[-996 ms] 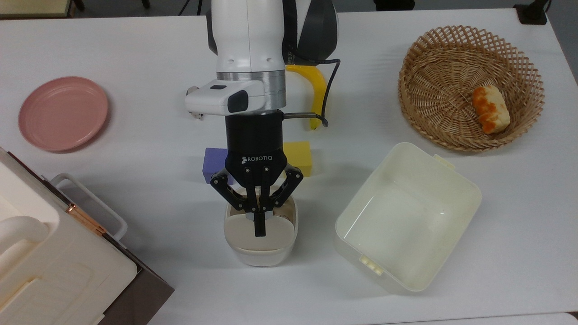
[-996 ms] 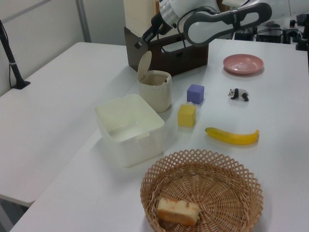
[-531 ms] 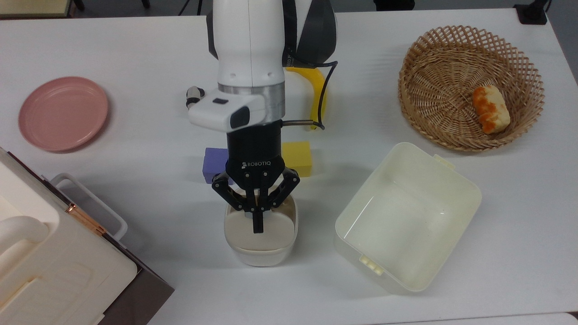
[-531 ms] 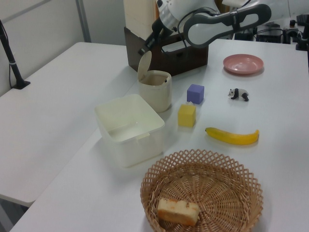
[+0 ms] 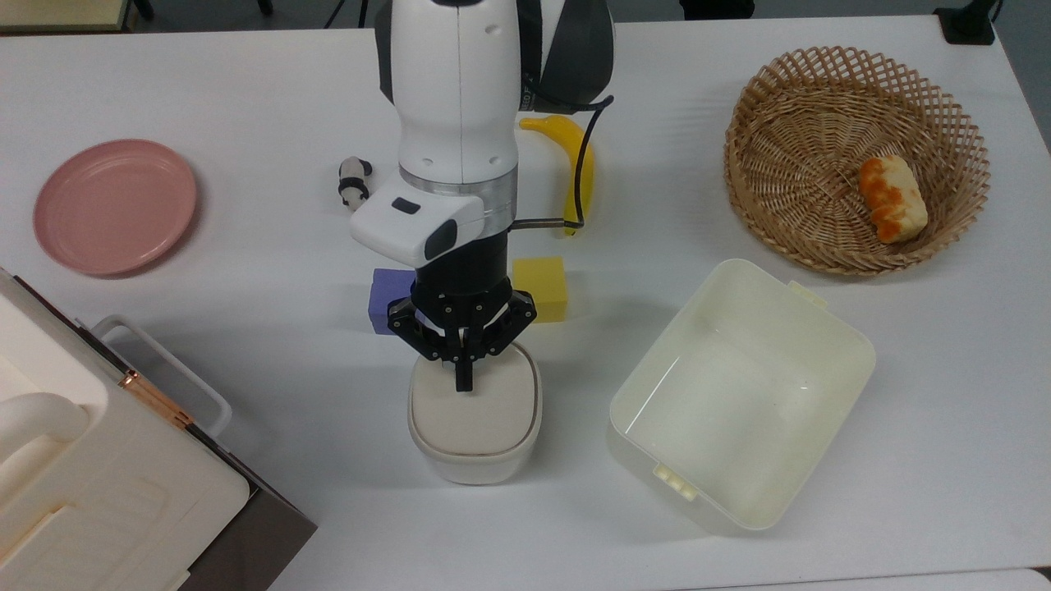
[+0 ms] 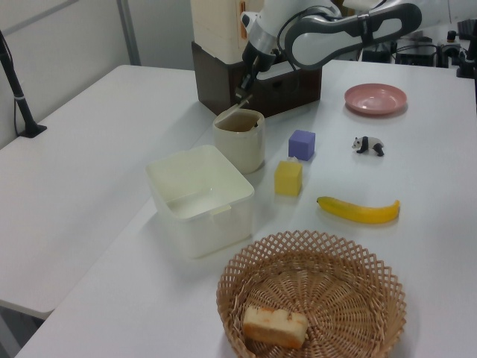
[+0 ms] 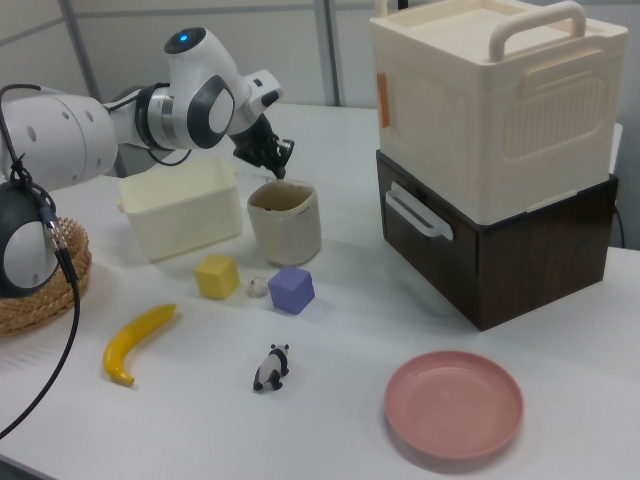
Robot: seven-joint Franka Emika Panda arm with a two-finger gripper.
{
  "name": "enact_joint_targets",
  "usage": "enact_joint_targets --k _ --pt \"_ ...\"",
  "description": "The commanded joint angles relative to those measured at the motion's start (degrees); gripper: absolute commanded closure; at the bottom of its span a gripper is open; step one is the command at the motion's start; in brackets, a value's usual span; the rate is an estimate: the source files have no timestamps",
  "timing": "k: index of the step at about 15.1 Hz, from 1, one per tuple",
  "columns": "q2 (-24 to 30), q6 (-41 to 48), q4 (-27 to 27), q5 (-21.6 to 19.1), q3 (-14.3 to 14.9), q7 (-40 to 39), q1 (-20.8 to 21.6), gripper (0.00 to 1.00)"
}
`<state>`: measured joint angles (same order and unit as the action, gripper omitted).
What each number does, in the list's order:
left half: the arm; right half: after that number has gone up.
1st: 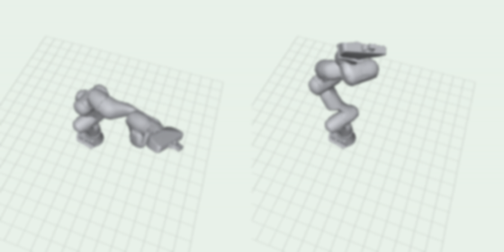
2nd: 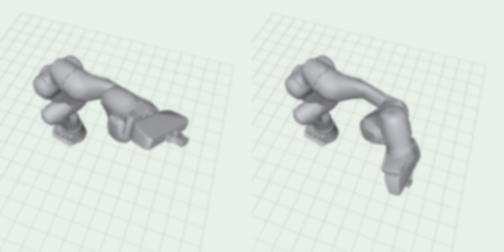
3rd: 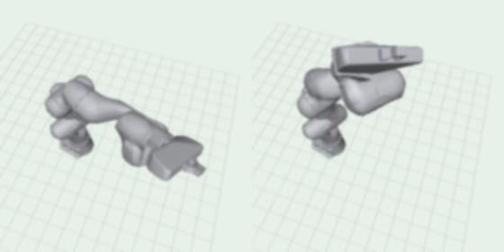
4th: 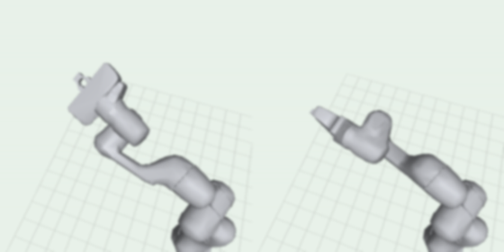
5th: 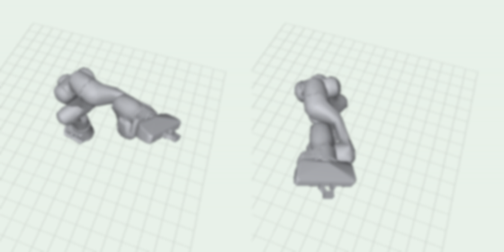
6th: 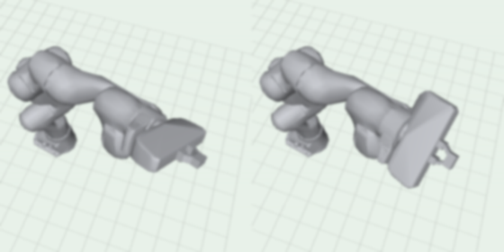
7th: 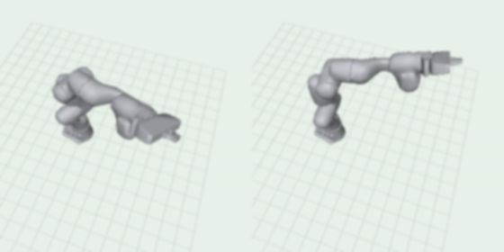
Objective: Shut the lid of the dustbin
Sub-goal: 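Push the raised dustbin lid down with the gripper fingers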
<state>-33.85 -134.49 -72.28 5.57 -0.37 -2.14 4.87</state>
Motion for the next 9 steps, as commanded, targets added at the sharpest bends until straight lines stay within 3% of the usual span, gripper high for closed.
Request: enact_joint_targets --k 1,9 --pt "0.7 2.7 -2.9 1.0 0.1 -0.3 1.0 1.00" --pt "-0.7 2.7 -5.1 1.0 0.0 0.1 1.7 1.00"
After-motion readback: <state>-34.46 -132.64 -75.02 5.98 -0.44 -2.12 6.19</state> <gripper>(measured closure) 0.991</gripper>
